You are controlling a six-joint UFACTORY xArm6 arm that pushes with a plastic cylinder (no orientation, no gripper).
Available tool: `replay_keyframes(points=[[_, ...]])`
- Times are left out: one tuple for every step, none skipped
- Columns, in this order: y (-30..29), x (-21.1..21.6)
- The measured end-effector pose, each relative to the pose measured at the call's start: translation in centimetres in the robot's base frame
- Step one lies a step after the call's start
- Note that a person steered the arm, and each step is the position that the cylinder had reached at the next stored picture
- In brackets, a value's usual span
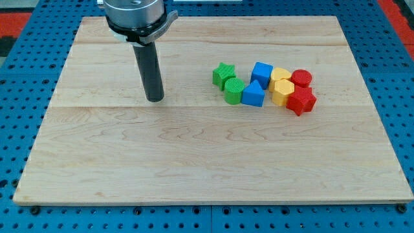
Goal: Move the green circle to the top left
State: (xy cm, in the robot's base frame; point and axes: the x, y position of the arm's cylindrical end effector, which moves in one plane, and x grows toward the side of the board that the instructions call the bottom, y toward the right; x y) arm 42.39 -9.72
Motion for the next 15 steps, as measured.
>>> replay_keyframes(points=[[0.1,0.0],[1.1,0.7],[4.0,3.7],[9.0,2.8],[13.4,0.9],[18.8,2.3],[19.6,1.0],[19.5,-1.3],[15.0,-1.9],[8.8,-1.9],[6.9,-2.7],[9.5,-3.4],[6.5,-5.1],[2.2,-6.8],[0.9,-8.0]])
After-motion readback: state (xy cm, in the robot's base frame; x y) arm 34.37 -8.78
